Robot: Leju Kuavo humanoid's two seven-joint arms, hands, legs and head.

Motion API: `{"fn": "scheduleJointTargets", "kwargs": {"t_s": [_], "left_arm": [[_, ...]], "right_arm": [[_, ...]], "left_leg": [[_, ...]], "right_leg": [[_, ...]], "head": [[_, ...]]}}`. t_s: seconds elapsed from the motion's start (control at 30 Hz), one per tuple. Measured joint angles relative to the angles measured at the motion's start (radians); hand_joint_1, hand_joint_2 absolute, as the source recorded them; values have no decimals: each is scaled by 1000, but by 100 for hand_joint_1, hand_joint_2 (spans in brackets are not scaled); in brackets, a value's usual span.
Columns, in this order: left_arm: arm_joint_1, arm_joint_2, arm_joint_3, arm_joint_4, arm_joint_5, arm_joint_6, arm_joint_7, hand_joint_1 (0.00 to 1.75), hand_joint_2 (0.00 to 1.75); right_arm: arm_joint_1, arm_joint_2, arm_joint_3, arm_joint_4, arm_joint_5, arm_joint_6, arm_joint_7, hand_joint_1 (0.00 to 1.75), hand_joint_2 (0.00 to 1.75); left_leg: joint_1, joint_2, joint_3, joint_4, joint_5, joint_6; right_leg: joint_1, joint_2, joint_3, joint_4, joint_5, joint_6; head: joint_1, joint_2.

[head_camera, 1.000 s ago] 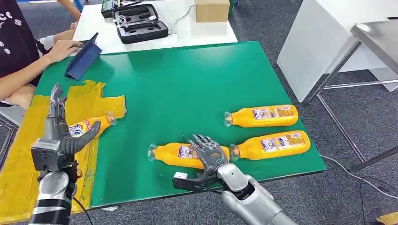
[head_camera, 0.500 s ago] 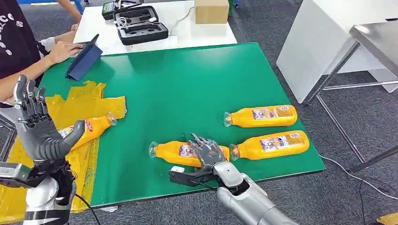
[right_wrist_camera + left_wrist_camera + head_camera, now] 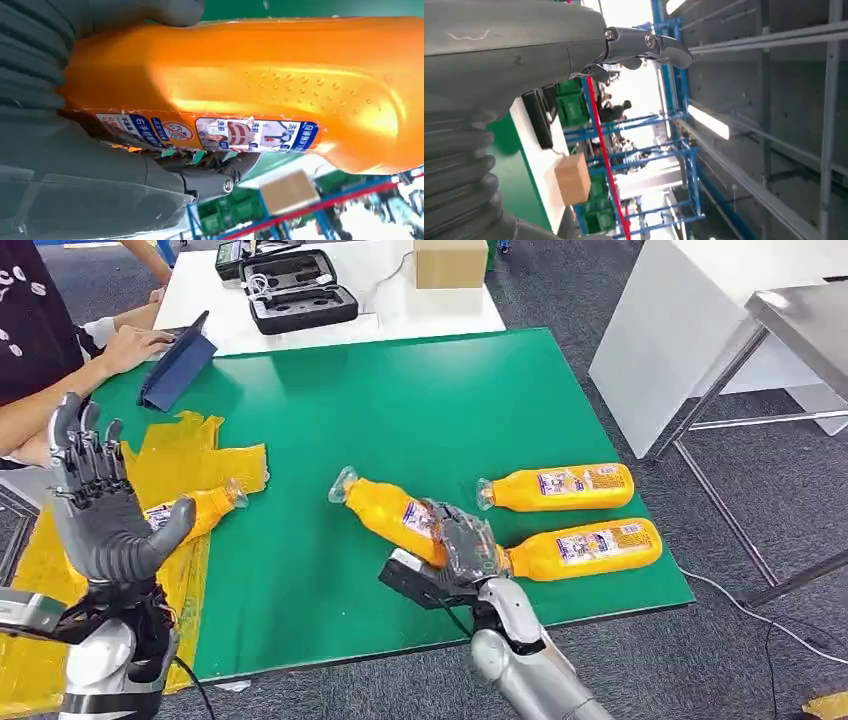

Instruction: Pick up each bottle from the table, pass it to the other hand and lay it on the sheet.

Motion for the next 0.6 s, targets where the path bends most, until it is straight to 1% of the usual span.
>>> {"fn": "scheduleJointTargets", "kwargs": {"t_s": [0.07, 0.13, 0.27, 0.37, 0.43, 0.6], "left_arm": [[0, 0, -11, 0, -2, -4, 9, 0, 175], [-3, 3, -30, 2, 16, -47, 60, 0, 175], [-33, 41, -105, 60, 84, -235, 227, 0, 175], [-79, 51, -171, 140, 148, -304, 283, 0, 175], [-117, 54, -213, 193, 201, -334, 309, 0, 175], [-176, 59, -280, 276, 259, -362, 333, 0, 175]], "right_arm": [[14, 5, -25, -27, -53, -46, -57, 175, 175], [29, 10, -52, -66, -128, -100, -137, 175, 175], [61, 14, -111, -175, -319, -171, -310, 175, 175], [77, 15, -143, -252, -403, -186, -401, 175, 175], [78, 16, -148, -278, -431, -180, -429, 175, 175], [75, 17, -148, -275, -476, -141, -443, 175, 175]], "left_leg": [[0, 0, -1, 0, 0, 0], [0, 0, -1, 0, 0, 0], [0, -1, -1, 0, 0, 0], [-1, -1, -1, 0, 0, 0], [-1, 0, -1, 0, 0, 0], [-1, 0, -1, 0, 0, 0]], "right_leg": [[0, 0, -1, 0, 0, 0], [0, 0, -1, 0, 0, 0], [0, 0, -1, 0, 0, 0], [0, 0, -1, 0, 1, 0], [0, 0, -1, 0, 1, 0], [0, 0, -1, 0, 1, 0]], "head": [[0, 0], [0, 0], [0, 0], [0, 0], [0, 0], [0, 0]]}}
